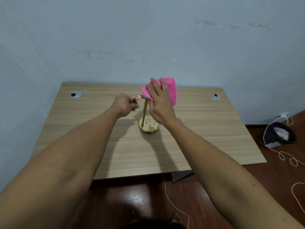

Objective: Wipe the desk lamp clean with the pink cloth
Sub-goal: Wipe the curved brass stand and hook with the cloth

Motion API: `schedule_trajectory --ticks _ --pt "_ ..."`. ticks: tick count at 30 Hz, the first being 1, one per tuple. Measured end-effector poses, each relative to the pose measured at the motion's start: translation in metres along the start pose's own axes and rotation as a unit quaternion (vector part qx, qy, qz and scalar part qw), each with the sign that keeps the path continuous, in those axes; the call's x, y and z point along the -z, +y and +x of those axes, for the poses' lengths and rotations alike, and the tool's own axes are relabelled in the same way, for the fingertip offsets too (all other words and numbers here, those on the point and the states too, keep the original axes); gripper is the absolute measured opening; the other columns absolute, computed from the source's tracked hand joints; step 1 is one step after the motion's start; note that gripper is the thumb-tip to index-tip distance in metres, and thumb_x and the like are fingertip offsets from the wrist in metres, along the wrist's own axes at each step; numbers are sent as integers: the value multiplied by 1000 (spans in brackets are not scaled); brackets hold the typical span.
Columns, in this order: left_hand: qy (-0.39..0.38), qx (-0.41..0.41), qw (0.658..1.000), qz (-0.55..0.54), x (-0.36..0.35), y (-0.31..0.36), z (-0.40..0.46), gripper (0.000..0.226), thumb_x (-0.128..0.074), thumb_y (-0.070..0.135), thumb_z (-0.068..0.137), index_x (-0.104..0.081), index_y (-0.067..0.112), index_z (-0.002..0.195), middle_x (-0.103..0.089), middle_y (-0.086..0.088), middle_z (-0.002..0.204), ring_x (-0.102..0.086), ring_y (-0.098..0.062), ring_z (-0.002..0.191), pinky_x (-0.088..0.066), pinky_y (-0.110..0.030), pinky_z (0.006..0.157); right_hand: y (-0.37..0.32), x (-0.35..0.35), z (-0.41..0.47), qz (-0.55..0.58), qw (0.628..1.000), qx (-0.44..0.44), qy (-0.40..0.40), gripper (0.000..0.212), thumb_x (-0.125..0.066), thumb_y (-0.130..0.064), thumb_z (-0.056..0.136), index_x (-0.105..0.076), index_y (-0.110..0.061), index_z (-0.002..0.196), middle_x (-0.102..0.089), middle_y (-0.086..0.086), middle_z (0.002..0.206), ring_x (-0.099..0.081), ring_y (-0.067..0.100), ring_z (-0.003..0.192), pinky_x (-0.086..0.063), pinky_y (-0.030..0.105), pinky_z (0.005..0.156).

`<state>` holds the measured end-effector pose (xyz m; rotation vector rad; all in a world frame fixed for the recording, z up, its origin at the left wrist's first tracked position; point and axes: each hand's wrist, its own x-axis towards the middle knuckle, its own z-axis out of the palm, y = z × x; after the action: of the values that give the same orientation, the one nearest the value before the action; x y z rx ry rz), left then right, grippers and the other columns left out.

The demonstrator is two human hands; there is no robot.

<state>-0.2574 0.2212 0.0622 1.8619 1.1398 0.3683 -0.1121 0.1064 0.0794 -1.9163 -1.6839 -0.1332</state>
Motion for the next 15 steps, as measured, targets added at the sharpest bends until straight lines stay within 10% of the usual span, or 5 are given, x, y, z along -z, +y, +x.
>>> schedule_trajectory --ticks 6,12,15 --pt "4 -7 1000 13 0 3 -2 13 -74 14 87 -77 2 91 -71 -12 79 -63 -19 76 -47 -27 74 -8 4 10 174 960 -200 85 45 -47 -12 105 -45 -2 149 -37 14 160 -23 31 153 -17 48 126" --pt "3 -15 1000 14 1 2 -2 12 -74 13 86 -76 2 88 -69 -12 77 -62 -21 75 -49 -30 75 -6 -2 -7 72 996 -36 33 48 -49 -9 102 -44 -2 150 -33 13 163 -10 36 157 -6 40 128" --pt "7 -17 1000 19 0 1 -2 12 -74 15 86 -77 3 88 -73 -13 80 -66 -23 79 -54 -35 82 -5 6 -1 131 979 -117 102 40 -46 -8 103 -52 -4 143 -51 11 149 -37 29 147 -13 22 124"
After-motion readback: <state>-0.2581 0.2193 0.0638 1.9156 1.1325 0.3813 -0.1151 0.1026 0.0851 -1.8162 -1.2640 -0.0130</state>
